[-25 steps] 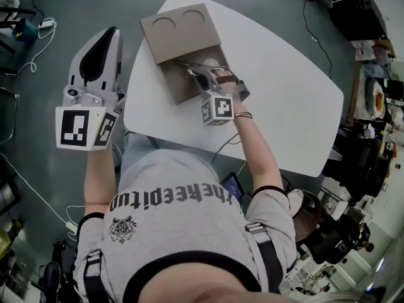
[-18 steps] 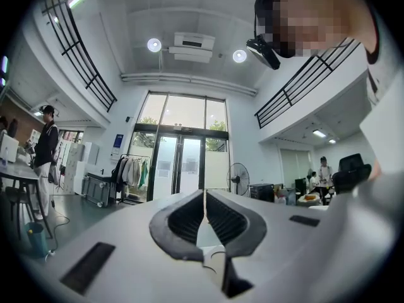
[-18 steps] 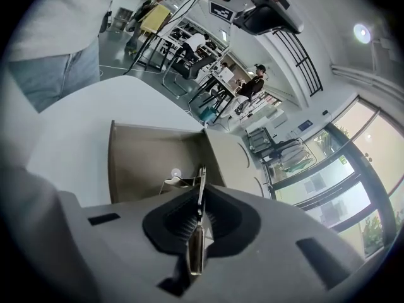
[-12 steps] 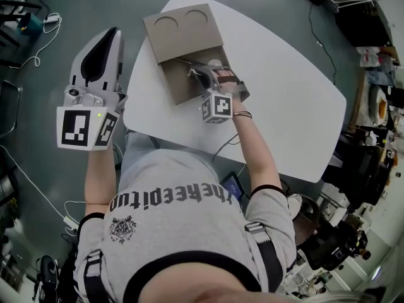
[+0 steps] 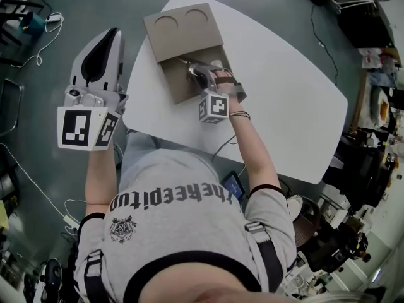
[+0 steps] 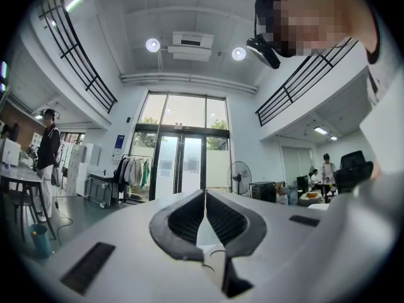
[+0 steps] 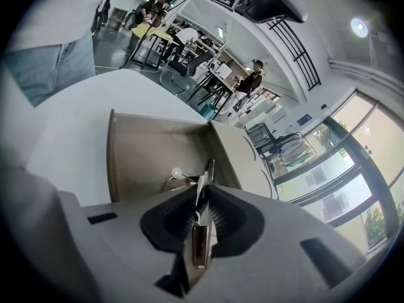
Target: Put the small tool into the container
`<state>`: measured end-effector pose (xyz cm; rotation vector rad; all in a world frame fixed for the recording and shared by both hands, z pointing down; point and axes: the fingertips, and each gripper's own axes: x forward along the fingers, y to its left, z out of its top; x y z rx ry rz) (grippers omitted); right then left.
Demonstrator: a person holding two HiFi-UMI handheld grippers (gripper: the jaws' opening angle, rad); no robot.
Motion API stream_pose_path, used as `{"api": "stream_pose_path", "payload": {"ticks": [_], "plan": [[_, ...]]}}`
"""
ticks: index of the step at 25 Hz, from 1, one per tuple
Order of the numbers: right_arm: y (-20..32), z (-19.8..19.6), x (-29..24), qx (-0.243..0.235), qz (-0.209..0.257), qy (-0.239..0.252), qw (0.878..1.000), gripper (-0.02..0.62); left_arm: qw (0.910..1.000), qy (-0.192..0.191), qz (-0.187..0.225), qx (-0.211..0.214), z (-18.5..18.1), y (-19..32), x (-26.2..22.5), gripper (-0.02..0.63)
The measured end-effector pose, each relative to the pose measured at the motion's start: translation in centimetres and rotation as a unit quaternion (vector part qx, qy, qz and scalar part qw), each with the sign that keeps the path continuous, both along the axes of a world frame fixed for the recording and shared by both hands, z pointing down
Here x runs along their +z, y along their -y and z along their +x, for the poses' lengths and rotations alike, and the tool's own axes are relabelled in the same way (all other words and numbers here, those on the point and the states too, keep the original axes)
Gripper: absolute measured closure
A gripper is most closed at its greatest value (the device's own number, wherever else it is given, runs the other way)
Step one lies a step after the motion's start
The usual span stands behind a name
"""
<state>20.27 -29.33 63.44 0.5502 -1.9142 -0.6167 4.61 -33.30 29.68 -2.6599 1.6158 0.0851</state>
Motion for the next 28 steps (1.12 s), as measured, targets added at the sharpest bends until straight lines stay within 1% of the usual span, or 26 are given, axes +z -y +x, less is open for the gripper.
{"api": "stream_pose_path", "payload": {"ticks": [10,12,14,18,20,21,22,23,28], "plan": [[0.1,0.2,-0.4,0.04,-0.037,0.026,0.998,0.54,1.0,-0.001,0.003,0.005,0.2,-0.6,-0.2,0.592],[-0.1,0.1,-0.2,0.044,-0.035,0.023,0.998,0.546,1.0,-0.002,0.003,0.006,0.1,-0.7,-0.2,0.592],[-0.4,0.0,0.1,0.049,-0.036,0.019,0.998,0.565,1.0,-0.002,0.002,0.007,0.0,-0.7,-0.2,0.592],[-0.3,-0.1,0.1,0.069,-0.051,0.027,0.996,0.555,0.9999,-0.002,0.003,0.01,-0.2,-0.8,-0.3,0.592],[-0.4,-0.2,0.3,0.079,-0.068,0.03,0.994,0.539,0.9999,-0.002,0.004,0.012,-0.2,-0.9,-0.3,0.592],[-0.6,-0.2,0.6,0.087,-0.082,0.032,0.992,0.487,0.9999,-0.002,0.004,0.013,-0.2,-1.0,-0.3,0.592],[-0.7,-0.2,0.9,0.096,-0.096,0.036,0.99,0.45,0.9999,-0.002,0.005,0.013,-0.2,-1.1,-0.3,0.592],[-0.8,-0.3,1.0,0.105,-0.104,0.04,0.988,0.433,0.9999,-0.002,0.005,0.014,-0.2,-1.1,-0.3,0.592],[-0.7,-1.2,1.0,0.118,-0.096,0.041,0.988,0.431,0.9999,-0.004,0.007,0.014,-1.6,-1.1,-0.1,0.592]]}}
